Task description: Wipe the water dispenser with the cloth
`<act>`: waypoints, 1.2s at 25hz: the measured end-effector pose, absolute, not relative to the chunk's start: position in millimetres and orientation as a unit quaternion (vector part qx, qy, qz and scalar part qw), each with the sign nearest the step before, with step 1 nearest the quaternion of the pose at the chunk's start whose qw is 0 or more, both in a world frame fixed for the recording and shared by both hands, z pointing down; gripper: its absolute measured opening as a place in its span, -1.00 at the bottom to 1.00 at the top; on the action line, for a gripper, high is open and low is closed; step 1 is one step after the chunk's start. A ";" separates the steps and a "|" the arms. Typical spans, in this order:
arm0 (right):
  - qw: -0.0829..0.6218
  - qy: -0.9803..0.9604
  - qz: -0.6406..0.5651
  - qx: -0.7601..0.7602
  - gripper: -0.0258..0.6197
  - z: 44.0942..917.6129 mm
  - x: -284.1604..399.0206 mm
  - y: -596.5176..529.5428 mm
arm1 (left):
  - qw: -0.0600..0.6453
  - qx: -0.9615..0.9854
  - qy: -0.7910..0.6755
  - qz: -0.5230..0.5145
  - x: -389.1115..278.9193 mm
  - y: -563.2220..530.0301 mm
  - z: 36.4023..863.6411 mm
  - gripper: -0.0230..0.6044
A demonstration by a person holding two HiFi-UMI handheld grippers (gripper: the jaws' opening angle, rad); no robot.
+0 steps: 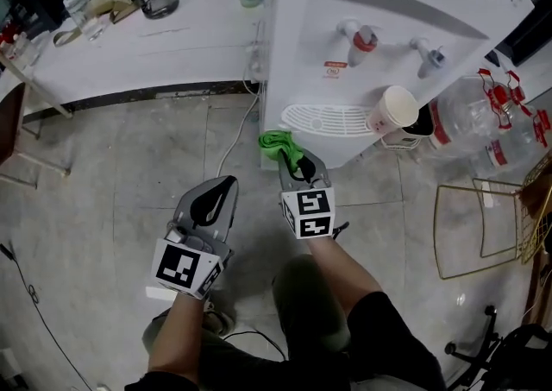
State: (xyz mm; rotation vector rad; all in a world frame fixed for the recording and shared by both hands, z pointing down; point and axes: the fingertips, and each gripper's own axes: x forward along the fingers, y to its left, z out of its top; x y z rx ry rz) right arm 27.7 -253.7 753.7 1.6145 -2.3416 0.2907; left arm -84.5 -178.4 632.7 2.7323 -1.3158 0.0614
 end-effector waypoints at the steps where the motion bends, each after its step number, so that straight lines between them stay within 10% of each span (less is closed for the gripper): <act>1: 0.141 -0.809 0.101 0.562 -0.66 753.5 33.6 -253.0 | 0.051 0.899 -0.434 0.016 -83.2 -179.7 630.0 -0.93; 23: 0.134 -0.643 0.120 0.744 -0.66 756.1 306.0 -239.7 | 0.056 0.910 -0.406 0.059 -54.1 -166.6 651.2 -0.93; 30: 0.138 -0.654 0.105 0.737 -0.66 752.1 290.5 -215.3 | 0.053 0.912 -0.405 0.047 -52.8 -168.1 646.9 -0.93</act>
